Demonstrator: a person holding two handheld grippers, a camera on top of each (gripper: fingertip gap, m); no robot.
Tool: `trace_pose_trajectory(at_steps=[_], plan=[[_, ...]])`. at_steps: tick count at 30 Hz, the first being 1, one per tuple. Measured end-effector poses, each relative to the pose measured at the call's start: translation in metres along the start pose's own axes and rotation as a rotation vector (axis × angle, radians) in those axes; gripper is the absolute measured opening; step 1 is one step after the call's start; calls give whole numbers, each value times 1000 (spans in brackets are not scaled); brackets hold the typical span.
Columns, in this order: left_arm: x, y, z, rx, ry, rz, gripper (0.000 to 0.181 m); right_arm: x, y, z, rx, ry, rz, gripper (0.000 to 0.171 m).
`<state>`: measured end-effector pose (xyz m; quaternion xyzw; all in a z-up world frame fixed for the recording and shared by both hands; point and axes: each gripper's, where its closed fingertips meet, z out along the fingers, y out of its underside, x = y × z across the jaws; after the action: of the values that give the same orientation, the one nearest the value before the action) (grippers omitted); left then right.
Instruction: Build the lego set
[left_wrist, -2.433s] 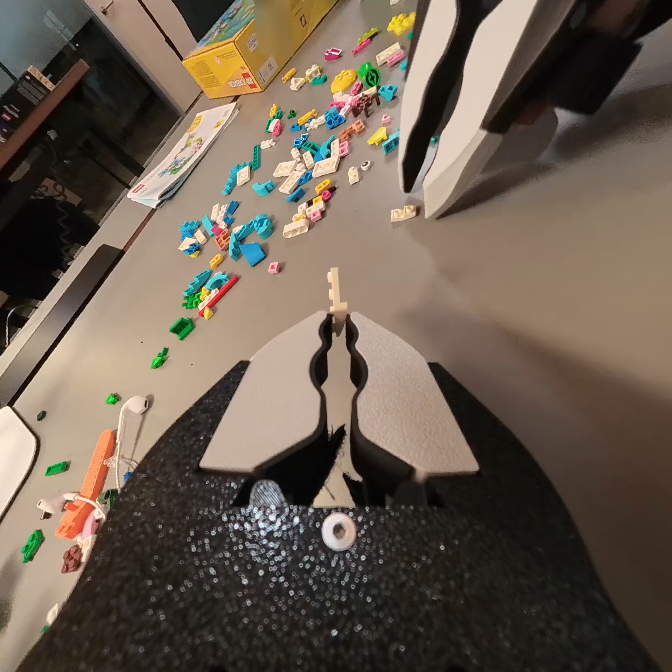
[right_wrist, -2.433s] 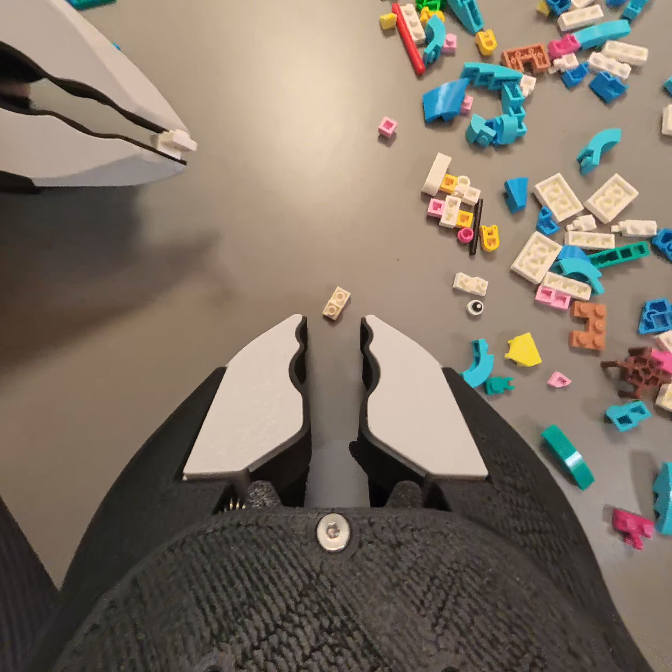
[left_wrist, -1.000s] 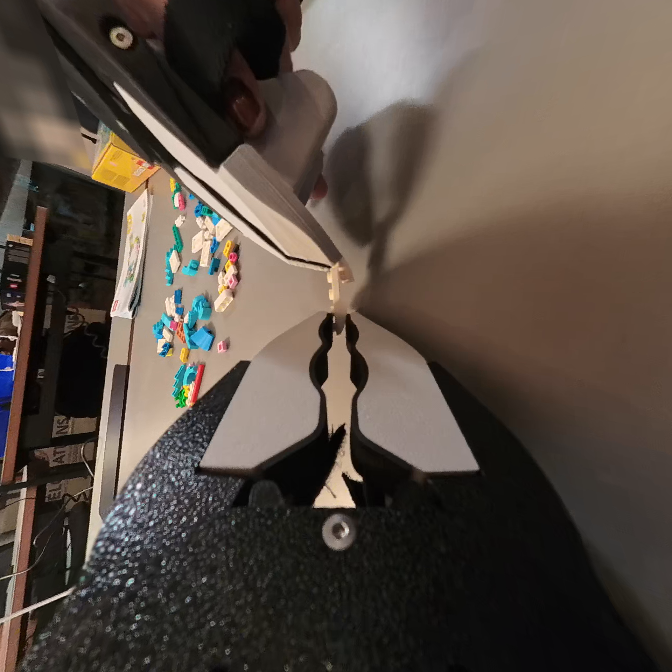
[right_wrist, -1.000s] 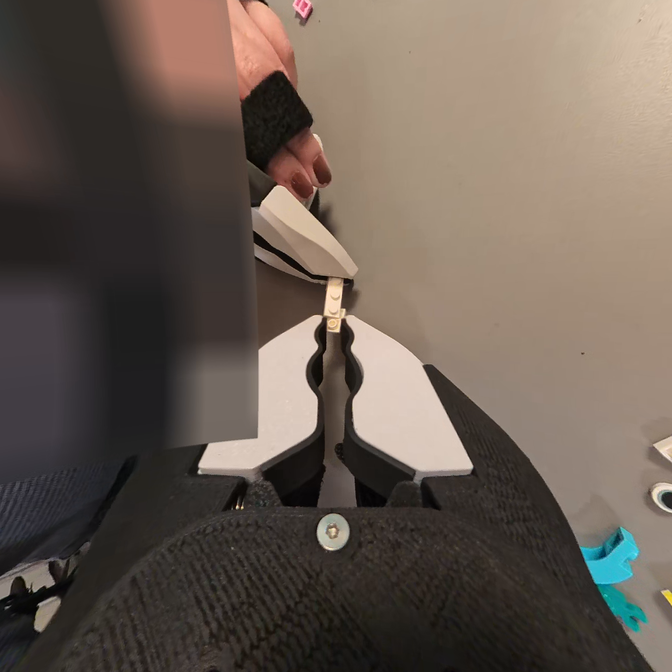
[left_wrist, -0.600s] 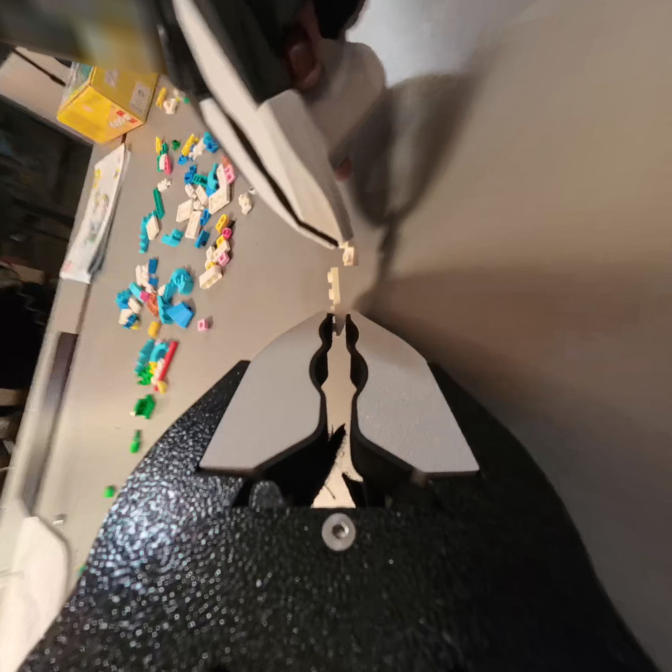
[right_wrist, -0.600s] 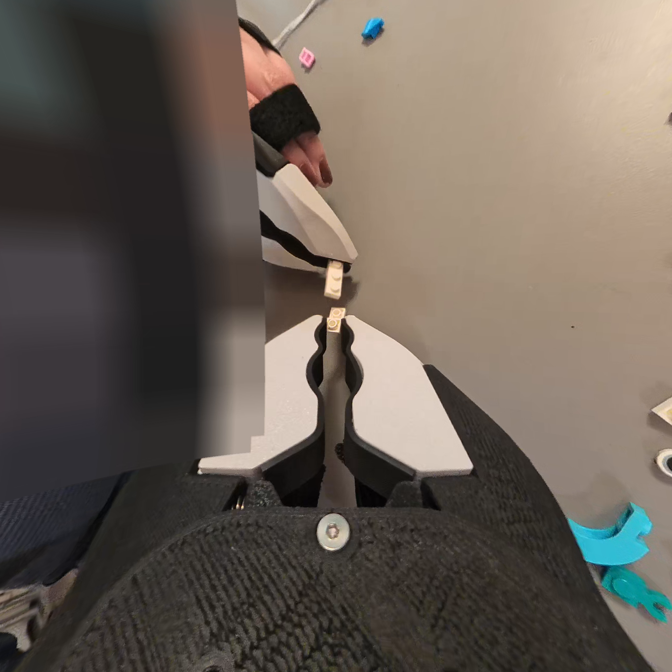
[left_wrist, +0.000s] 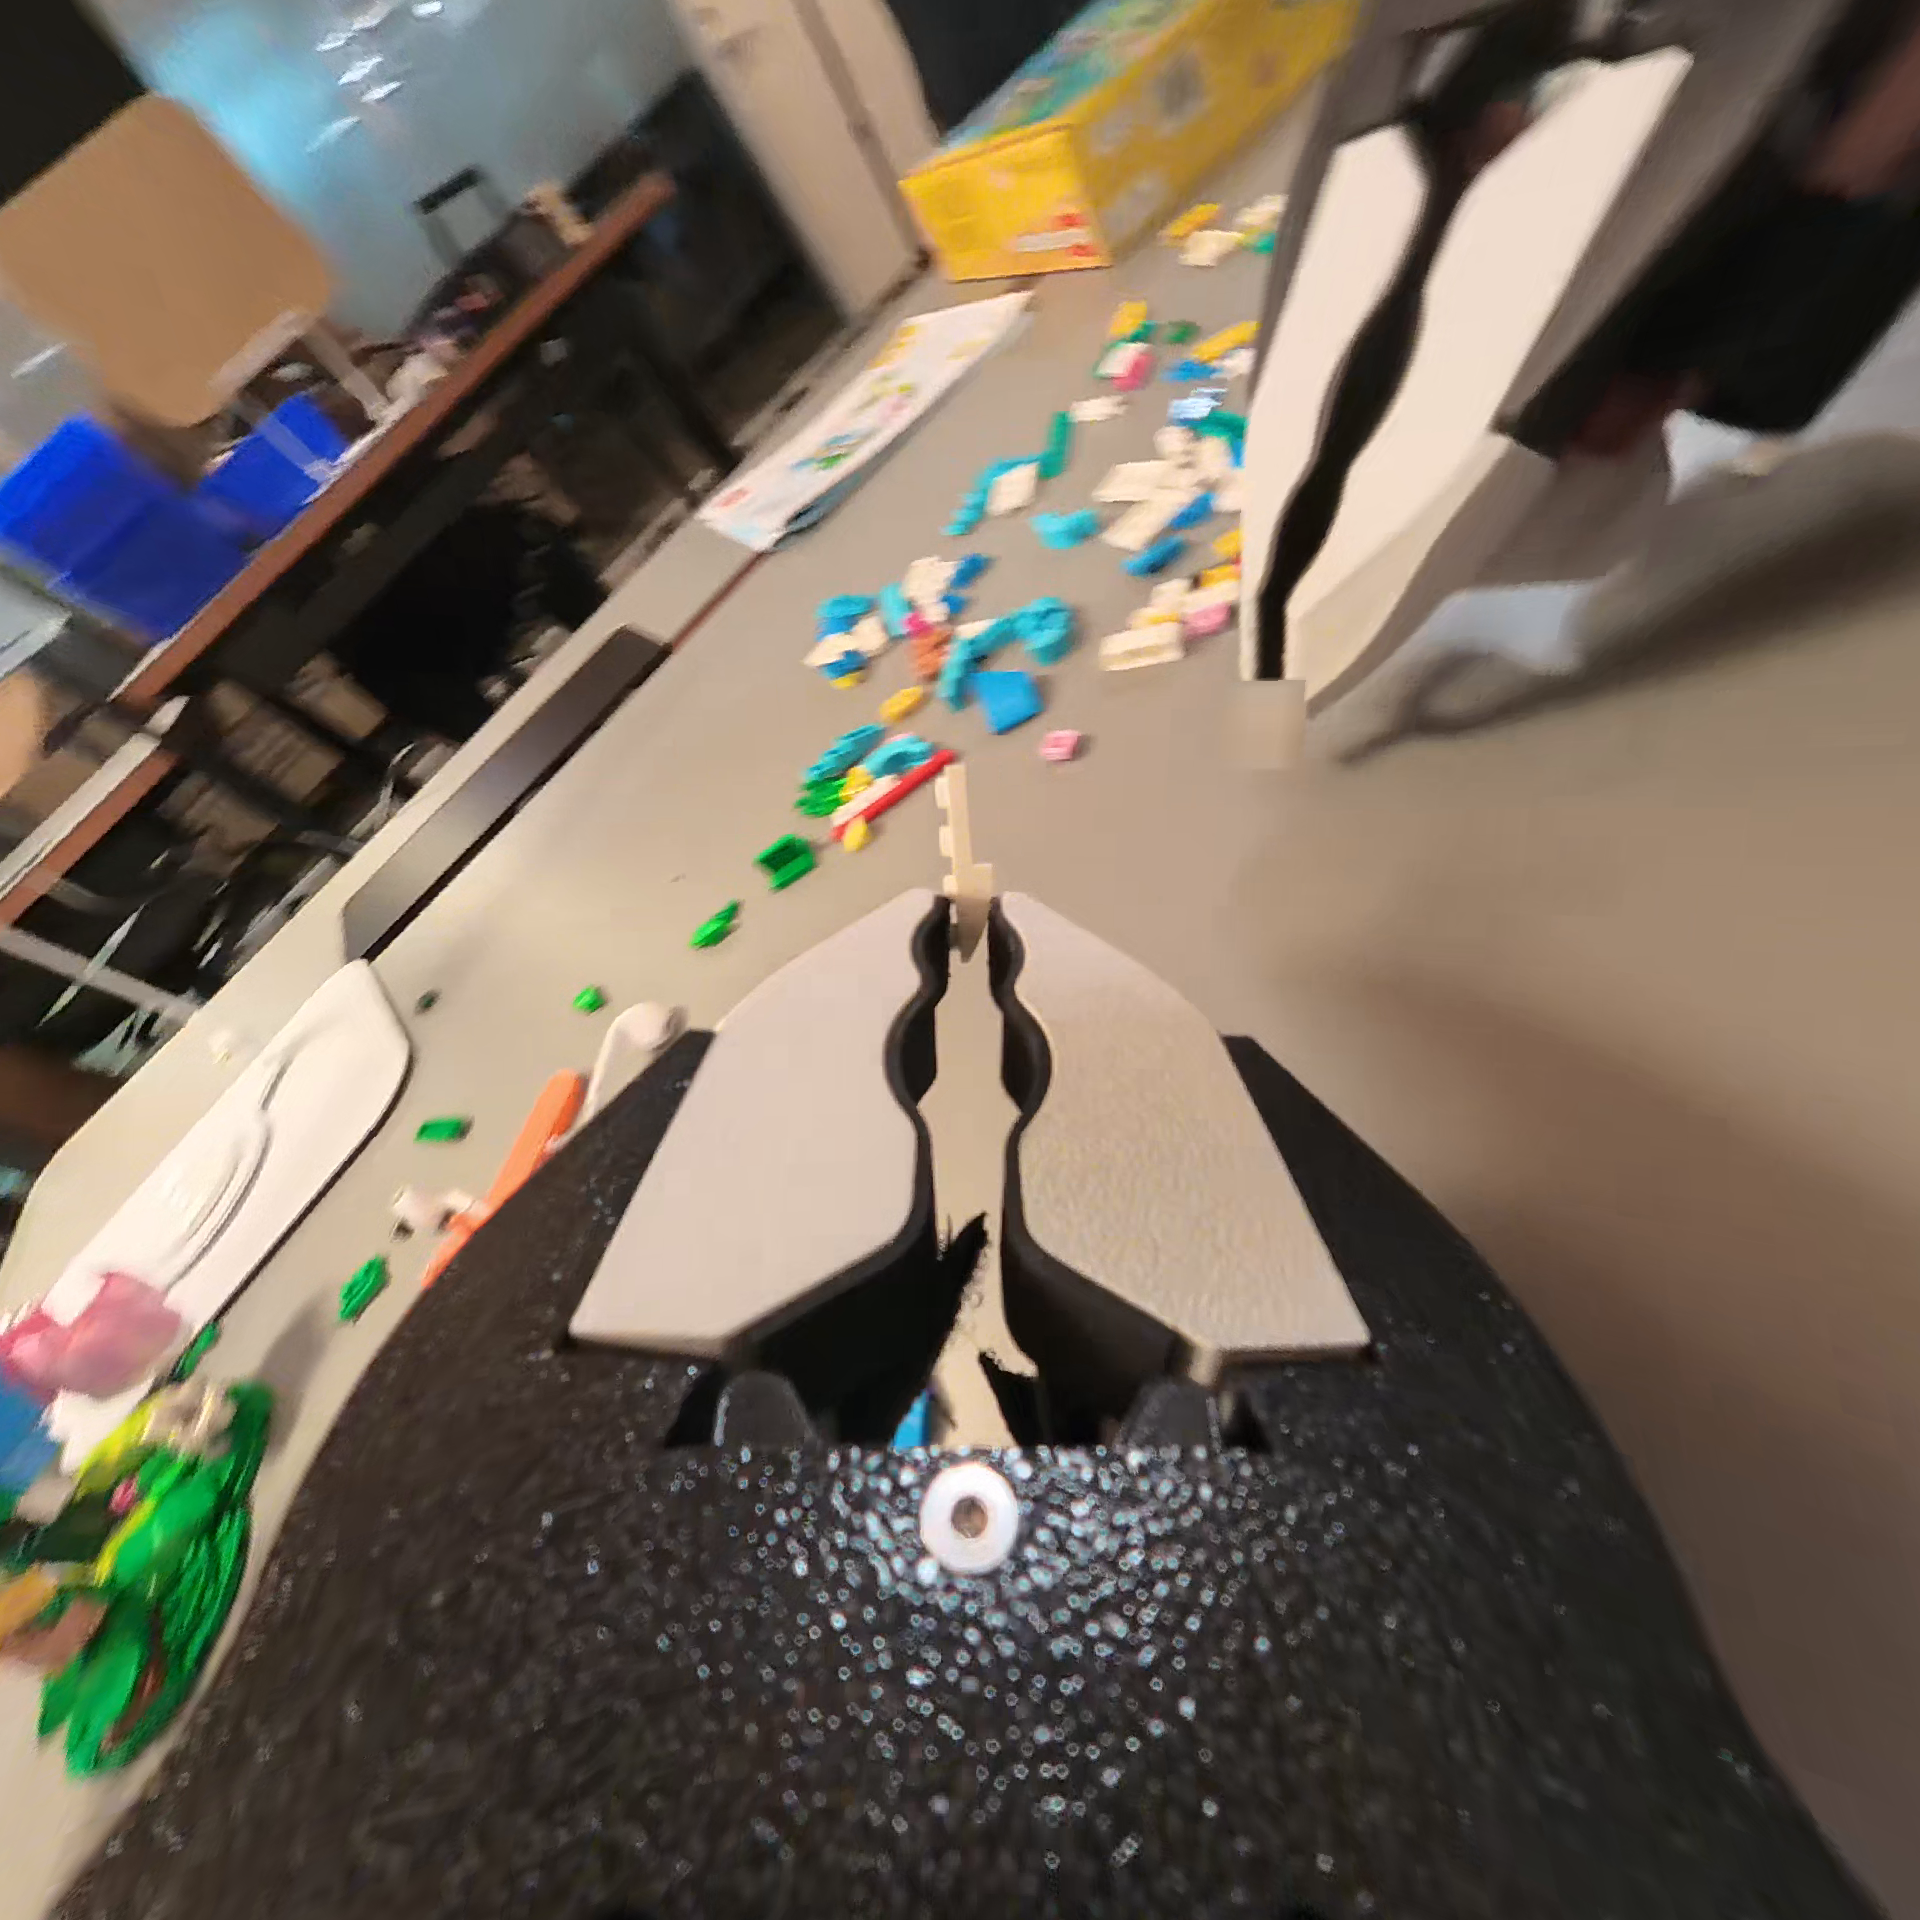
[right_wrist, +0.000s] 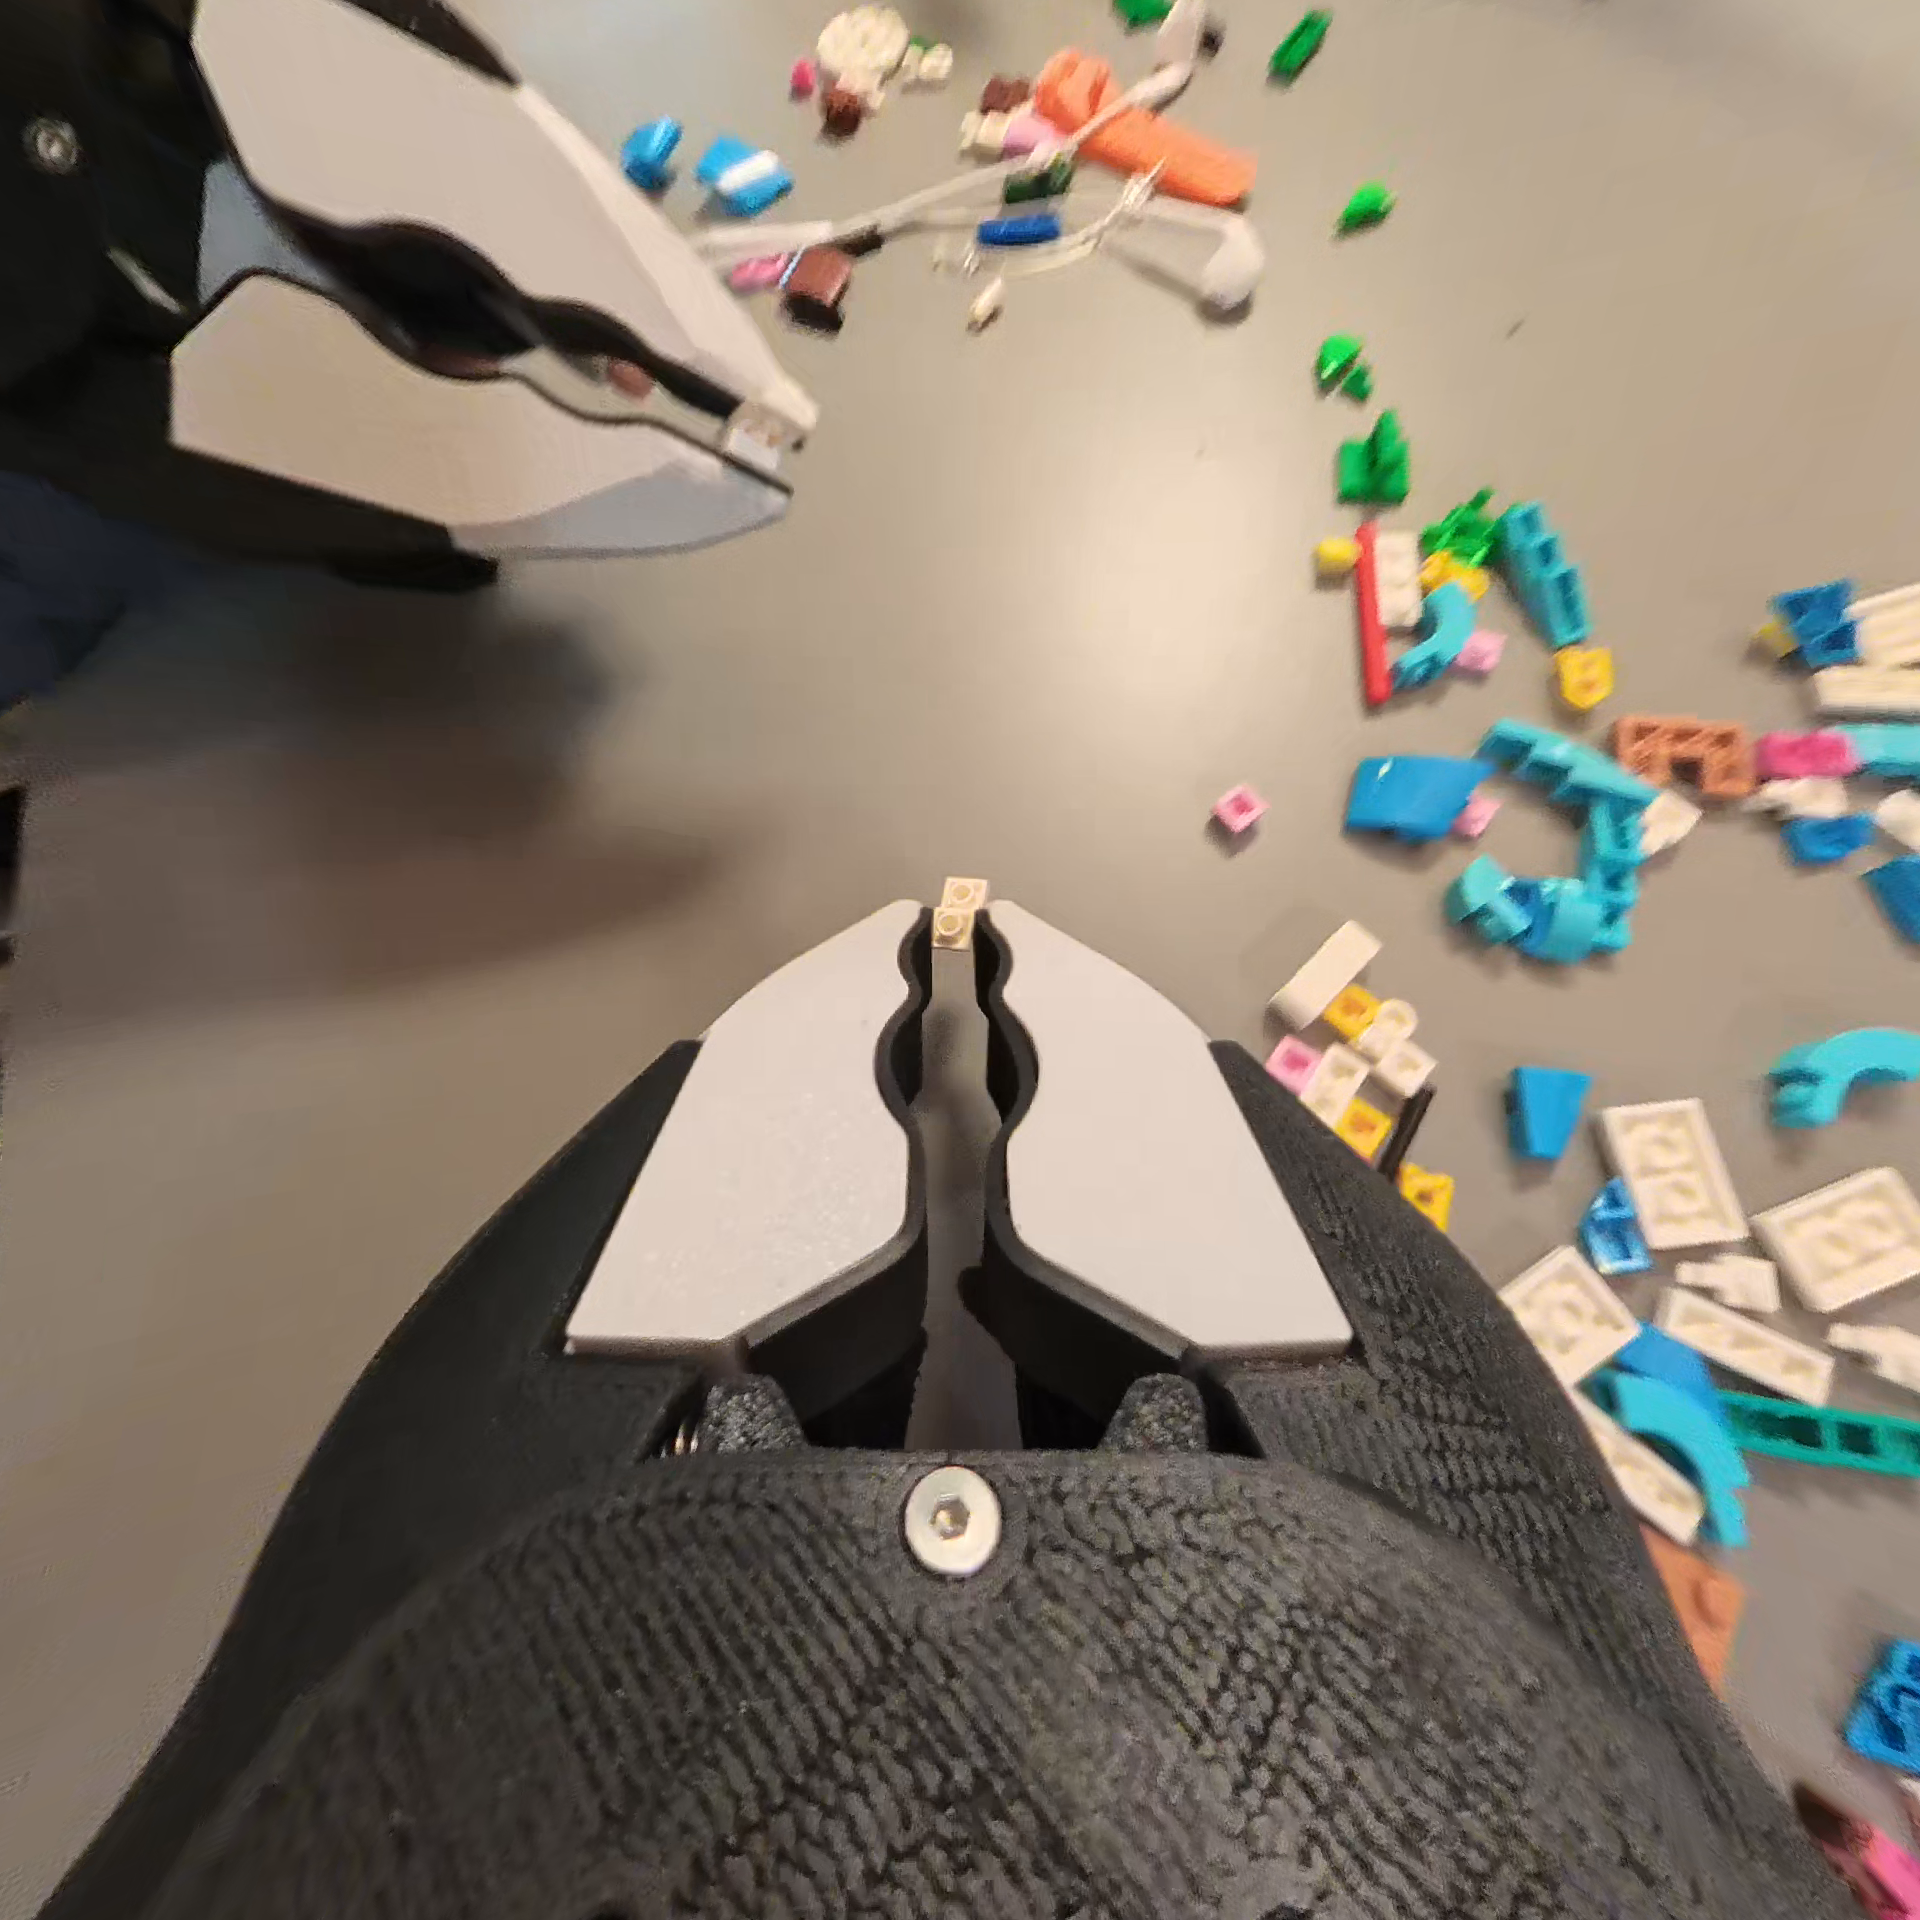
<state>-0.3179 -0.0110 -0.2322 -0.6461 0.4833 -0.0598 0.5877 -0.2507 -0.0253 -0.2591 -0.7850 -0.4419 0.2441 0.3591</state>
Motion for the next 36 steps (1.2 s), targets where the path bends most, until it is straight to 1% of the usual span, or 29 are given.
trace_pose_trajectory(at_steps=[1,5,8,12,15,22,36], plan=[[-4,1,-1,0,-20,-17,7,3,-5,2,24,20,-3,6],[-19,2,-4,23,-90,-85,7,3,-20,12,104,3,24,6],[-29,1,-8,56,-129,-146,7,-1,-22,14,151,-35,41,6],[-41,0,-14,92,-198,-185,7,-1,-26,8,203,-58,61,6],[-43,0,-15,97,-209,-188,7,0,-27,5,225,-81,102,6],[-41,4,-12,73,-208,-165,7,2,-27,4,243,-124,180,6],[-46,3,-16,92,-221,-192,7,0,-25,6,216,-97,144,6]])
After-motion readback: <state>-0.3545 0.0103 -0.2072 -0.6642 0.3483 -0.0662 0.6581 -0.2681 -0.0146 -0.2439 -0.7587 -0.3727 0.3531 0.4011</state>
